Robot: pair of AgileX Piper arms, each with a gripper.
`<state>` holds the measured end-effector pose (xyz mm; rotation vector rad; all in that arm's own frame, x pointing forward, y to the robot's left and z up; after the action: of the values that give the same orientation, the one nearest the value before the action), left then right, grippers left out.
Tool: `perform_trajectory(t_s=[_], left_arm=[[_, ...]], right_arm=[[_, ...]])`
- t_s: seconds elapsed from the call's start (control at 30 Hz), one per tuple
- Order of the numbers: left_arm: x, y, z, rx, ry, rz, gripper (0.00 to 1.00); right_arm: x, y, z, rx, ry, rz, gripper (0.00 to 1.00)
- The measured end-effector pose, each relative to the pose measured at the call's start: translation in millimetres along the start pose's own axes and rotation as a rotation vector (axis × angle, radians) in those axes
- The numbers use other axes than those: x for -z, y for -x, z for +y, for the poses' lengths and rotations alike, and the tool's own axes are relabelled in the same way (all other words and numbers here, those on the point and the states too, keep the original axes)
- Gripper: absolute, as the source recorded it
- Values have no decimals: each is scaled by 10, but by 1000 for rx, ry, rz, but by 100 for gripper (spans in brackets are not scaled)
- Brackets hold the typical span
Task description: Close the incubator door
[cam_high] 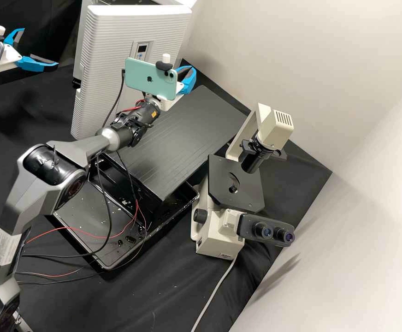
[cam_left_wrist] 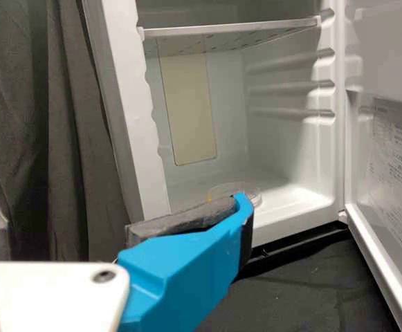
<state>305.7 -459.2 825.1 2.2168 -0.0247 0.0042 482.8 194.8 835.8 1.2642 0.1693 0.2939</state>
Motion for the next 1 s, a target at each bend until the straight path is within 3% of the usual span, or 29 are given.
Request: perform_trajectory(t_s=[0.13, 0.4, 0.53, 0.6, 0.77, 0.8, 0.83, 0.87, 0.9, 0.93, 1.0], left_arm=[[0, 0, 0, 0, 0, 0, 100], [0, 0, 0, 0, 0, 0, 100], [0, 0, 0, 0, 0, 0, 100], [0, 0, 0, 0, 0, 0, 100], [0, 0, 0, 0, 0, 0, 100], [0, 0, 0, 0, 0, 0, 100], [0, 0, 0, 0, 0, 0, 100], [0, 0, 0, 0, 0, 0, 100], [0, 0, 0, 0, 0, 0, 100], [0, 0, 0, 0, 0, 0, 100], [0, 0, 0, 0, 0, 0, 100]], right_arm=[[96, -157, 14, 0, 30, 11, 0], [232, -403, 54, -8, 42, 7, 0], [303, -505, 58, -6, 25, -3, 0], [333, -567, 47, -1, 38, -8, 0], [383, -721, -34, 25, 0, -43, 0], [412, -745, -25, 20, 24, -42, 0], [425, -762, -43, 20, 22, -48, 0], [430, -781, -75, 29, -4, -58, 0], [426, -796, -118, 40, 7, -62, 0], [462, -811, -144, 44, 52, -54, 0], [500, -829, -218, 56, 58, -39, 0]])
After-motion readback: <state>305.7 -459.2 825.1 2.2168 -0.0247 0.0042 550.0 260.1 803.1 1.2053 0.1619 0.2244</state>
